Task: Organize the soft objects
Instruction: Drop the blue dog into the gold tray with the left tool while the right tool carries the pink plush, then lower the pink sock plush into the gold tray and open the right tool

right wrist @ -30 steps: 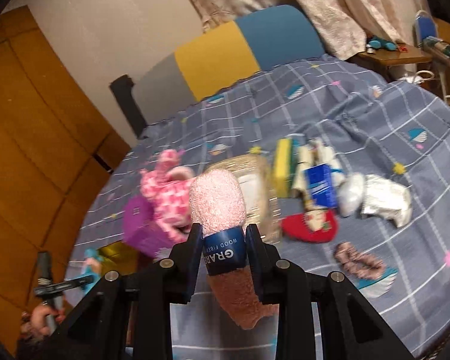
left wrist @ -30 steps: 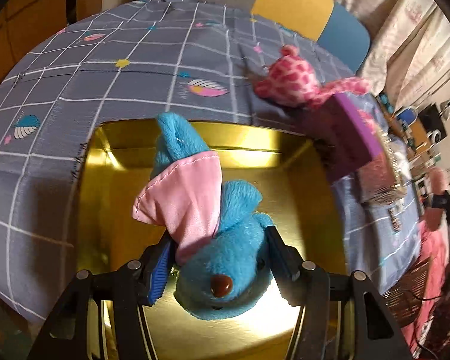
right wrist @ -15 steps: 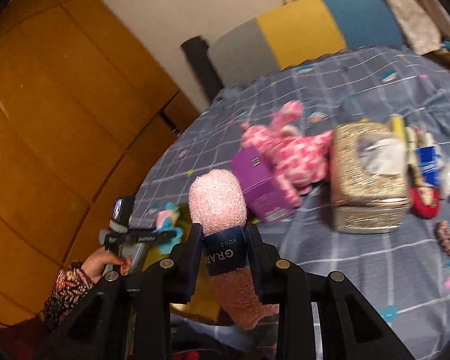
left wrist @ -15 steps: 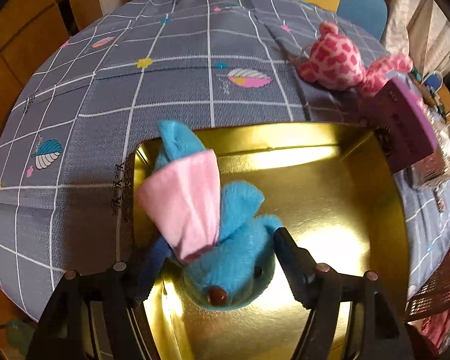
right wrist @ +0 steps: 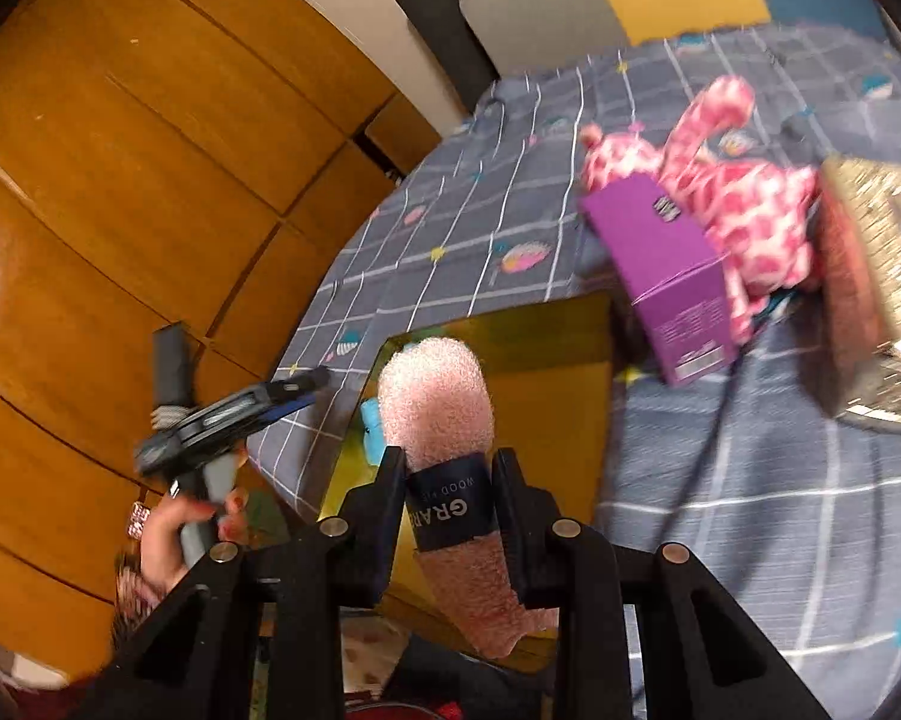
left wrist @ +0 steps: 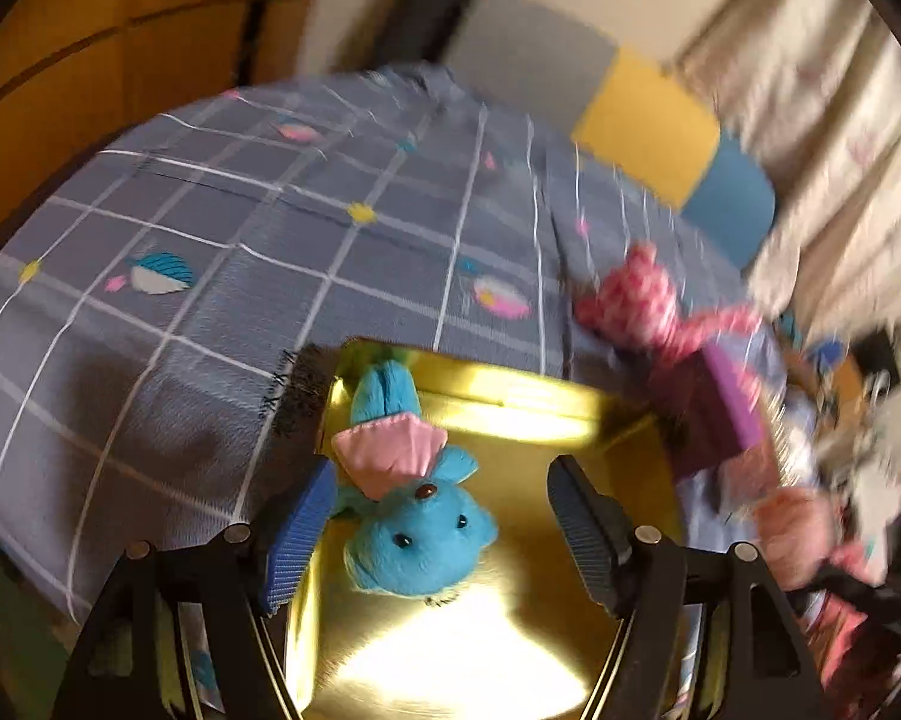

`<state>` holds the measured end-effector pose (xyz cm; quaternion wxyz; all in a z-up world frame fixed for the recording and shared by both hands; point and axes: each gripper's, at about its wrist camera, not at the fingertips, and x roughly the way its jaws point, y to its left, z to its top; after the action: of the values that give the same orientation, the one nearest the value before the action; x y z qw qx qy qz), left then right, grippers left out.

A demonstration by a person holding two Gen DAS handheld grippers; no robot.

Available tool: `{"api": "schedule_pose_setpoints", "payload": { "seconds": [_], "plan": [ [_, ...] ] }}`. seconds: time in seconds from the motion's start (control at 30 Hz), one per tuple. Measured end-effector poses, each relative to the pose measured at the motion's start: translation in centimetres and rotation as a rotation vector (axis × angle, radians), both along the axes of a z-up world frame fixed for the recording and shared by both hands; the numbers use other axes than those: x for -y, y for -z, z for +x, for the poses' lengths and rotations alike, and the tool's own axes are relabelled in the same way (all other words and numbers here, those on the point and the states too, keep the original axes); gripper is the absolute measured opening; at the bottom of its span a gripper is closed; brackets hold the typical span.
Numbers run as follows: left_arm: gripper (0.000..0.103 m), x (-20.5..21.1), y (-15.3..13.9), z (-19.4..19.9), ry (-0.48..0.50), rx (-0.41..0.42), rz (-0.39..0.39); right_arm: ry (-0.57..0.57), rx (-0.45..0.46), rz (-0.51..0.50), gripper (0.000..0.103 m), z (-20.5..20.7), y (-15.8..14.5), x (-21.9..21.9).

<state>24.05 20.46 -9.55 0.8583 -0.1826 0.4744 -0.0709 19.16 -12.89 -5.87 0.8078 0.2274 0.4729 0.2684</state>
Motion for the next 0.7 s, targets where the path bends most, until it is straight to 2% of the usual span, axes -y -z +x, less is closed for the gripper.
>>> {"api": "schedule_pose_setpoints", "payload": {
  "seconds": [0.1,0.2,0.33,0.43,0.5,0.63,0.7],
  "plan": [
    [0.074,-0.5,-1.2,-2.8,-0.075,0.082,-0.054,0.019,-0.079,0.025,0.03,1.9,1.7,-1.8],
    [0.074,-0.3,-1.6,-5.2,-0.107,0.129,-0.094,0.048,-0.172,0.055,0.03,3.9,3.8,-3.7],
    [0.074,0.5,-1.2,-7.7,-0.113,0.141,-0.096,0.095,-0.253,0.034,0.03,6.2,5.9,-5.5],
    [0.074,1.1,-0.6,-8.9,-0.112,0.136,-0.053,0.115,-0.306,0.037,0.03,7.6,7.4,-6.5],
    [0.074,1.1,-0.2,-9.7,-0.125,0.131,-0.039,0.118,-0.304,0.018,0.029,8.5,7.8,-7.4],
    [0.074,1.0,0.5,-10.3,-0.129,0.113,-0.072,0.094,-0.265,-0.042,0.029,10.0,8.0,-9.6],
    [0.074,1.1,0.7,-10.5,-0.126,0.107,-0.067,0.071,-0.248,-0.08,0.025,10.6,8.0,-10.8]
  ]
}}
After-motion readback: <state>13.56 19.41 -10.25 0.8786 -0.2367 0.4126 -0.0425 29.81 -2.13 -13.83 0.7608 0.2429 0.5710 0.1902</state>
